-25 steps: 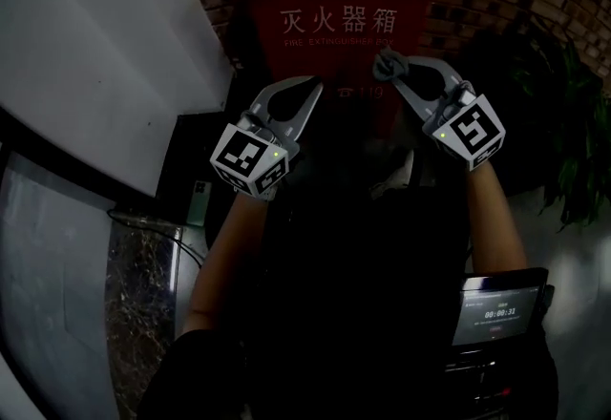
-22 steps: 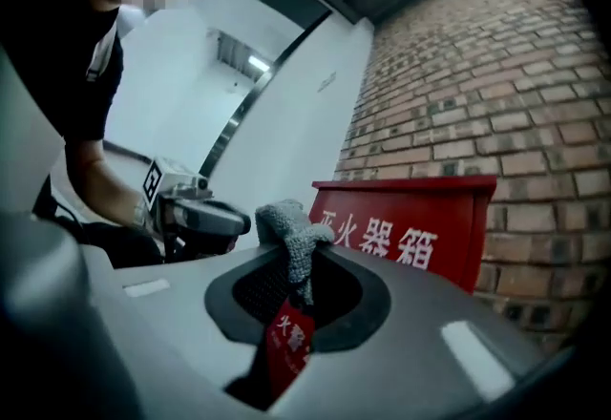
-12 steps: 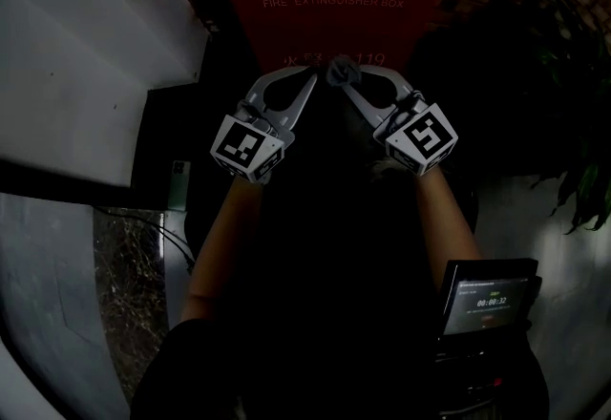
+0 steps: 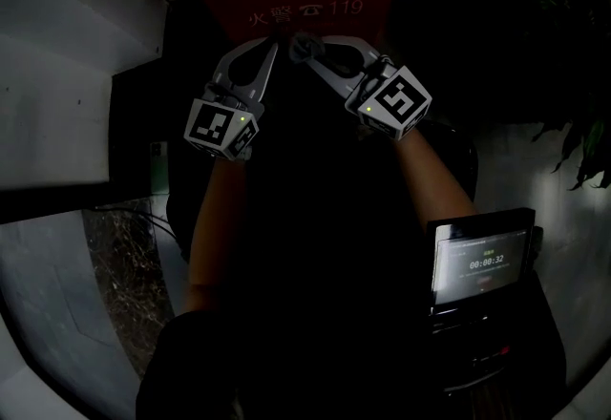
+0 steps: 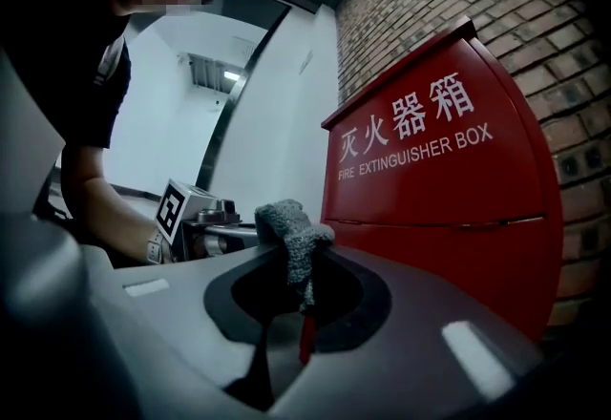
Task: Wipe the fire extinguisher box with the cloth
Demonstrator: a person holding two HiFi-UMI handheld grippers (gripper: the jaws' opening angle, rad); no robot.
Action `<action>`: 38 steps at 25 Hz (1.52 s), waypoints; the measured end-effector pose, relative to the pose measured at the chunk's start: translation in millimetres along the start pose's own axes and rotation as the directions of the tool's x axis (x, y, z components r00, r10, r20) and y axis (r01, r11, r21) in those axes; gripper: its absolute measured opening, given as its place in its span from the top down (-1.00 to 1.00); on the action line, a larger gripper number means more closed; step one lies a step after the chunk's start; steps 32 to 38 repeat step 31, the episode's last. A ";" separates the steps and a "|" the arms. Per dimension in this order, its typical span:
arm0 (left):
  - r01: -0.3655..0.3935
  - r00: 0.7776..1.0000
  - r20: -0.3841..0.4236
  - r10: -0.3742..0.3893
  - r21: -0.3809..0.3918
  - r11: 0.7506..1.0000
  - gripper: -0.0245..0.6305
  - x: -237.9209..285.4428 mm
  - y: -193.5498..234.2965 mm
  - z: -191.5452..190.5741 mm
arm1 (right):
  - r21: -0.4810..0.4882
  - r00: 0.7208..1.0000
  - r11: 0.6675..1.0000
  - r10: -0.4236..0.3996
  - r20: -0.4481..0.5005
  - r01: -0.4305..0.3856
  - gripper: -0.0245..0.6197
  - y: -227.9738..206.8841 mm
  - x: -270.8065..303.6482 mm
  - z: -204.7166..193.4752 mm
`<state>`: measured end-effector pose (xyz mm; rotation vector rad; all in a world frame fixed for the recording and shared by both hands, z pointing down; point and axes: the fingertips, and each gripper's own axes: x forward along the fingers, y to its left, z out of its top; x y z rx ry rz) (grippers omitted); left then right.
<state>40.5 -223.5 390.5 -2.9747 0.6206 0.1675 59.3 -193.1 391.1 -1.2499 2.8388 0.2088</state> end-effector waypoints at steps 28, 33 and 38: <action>0.023 1.000 0.011 -0.024 0.009 1.000 0.92 -1.1 -27.7 2.1 | 0.007 0.997 0.997 -0.080 0.000 0.080 0.79 -2.4 -17.1 9.5; 0.014 1.000 0.004 -0.014 -0.001 1.000 0.92 -3.5 -26.9 -1.8 | 0.021 0.996 0.996 -0.092 -0.012 0.092 0.79 -2.2 -17.3 5.9; 0.014 1.000 0.004 -0.014 -0.001 1.000 0.92 -3.5 -26.9 -1.8 | 0.021 0.996 0.996 -0.092 -0.012 0.092 0.79 -2.2 -17.3 5.9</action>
